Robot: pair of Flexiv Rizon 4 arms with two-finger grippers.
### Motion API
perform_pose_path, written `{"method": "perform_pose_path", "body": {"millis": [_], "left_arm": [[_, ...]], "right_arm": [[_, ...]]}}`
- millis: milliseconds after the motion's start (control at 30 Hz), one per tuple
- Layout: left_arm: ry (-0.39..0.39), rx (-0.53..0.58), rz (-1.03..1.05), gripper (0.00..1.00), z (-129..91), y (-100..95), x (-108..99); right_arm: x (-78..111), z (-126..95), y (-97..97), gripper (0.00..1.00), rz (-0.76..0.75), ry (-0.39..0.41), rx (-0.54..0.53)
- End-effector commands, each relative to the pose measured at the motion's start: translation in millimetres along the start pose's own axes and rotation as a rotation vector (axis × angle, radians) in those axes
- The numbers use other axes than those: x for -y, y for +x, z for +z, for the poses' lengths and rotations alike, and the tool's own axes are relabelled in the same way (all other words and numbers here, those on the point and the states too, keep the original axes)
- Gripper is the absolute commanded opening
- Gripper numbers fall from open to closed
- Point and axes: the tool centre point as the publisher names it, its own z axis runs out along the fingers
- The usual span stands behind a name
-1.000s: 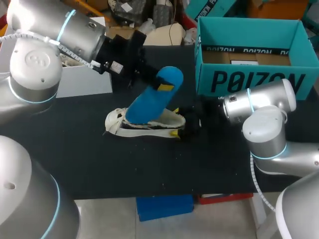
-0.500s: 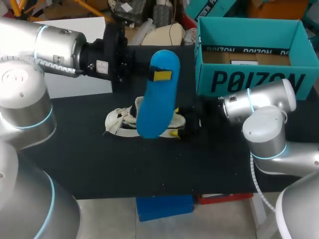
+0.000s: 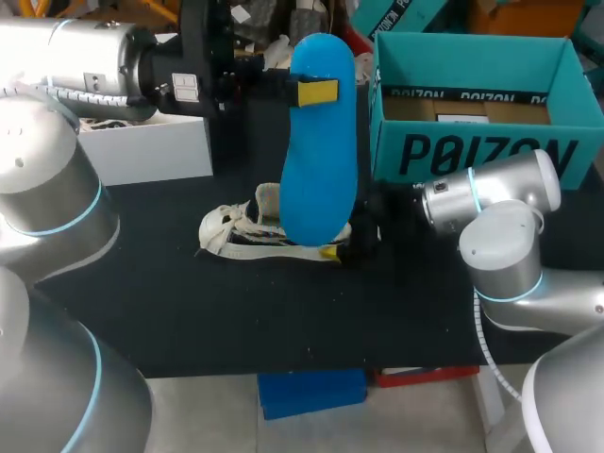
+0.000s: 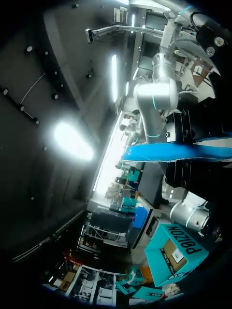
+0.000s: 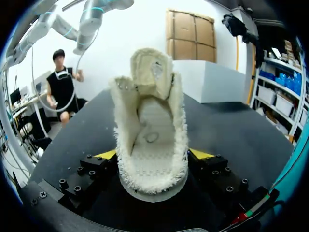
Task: Take the shoe out of the shoebox, open the shoe tongue, remove and reinsert the insole, then place the shoe into the shoebox
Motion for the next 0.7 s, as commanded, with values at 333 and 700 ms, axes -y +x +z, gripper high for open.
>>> {"method": "perform_pose_path", "body": {"millis": [333, 700], "left_arm": [[0.056, -0.117, -0.009, 0.00, 33, 43.7, 48], [0.092, -0.089, 0.004, 0.00, 34, 58.4, 60]], "right_arm": [[1.3, 0, 0.5, 0.00, 0.001, 0.001, 0.000], [1.3, 0, 0.5, 0.00, 0.001, 0.001, 0.000]]}}
